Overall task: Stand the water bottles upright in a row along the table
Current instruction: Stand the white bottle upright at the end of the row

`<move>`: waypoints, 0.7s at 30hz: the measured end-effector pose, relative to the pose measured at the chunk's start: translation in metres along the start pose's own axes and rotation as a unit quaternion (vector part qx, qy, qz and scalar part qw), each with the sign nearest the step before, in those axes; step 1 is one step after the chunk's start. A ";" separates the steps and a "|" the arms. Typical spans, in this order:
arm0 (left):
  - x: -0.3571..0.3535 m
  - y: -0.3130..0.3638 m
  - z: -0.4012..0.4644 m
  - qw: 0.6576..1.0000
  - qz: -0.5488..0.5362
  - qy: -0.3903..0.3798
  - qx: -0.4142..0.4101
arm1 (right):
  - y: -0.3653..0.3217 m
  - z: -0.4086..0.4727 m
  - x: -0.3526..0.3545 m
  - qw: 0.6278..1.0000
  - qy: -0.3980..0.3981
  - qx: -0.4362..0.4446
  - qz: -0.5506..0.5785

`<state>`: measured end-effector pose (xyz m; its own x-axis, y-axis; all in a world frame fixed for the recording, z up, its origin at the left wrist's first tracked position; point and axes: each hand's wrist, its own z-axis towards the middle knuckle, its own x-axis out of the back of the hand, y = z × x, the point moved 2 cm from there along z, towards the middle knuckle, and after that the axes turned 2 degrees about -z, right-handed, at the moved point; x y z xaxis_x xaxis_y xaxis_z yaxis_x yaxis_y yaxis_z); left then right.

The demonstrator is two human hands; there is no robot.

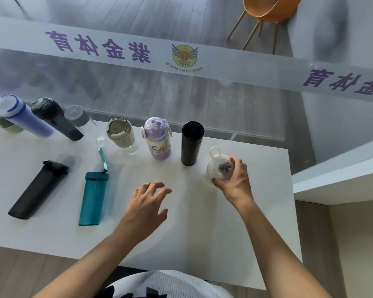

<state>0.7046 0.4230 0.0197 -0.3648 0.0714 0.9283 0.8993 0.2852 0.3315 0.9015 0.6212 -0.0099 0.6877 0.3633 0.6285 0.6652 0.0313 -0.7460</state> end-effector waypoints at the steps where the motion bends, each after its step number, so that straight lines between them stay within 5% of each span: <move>1: 0.000 -0.001 0.000 1.000 0.000 0.000 0.002 | 0.000 0.006 0.000 1.000 0.000 -0.003 0.002; 21: 0.006 -0.007 -0.003 1.000 -0.015 -0.001 0.026 | -0.006 0.057 0.000 1.000 0.012 0.001 0.001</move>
<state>0.6970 0.4182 0.0235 -0.3920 0.0646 0.9177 0.8742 0.3369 0.3497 0.8814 0.6744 -0.0182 0.6963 0.3407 0.6317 0.6628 0.0323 -0.7481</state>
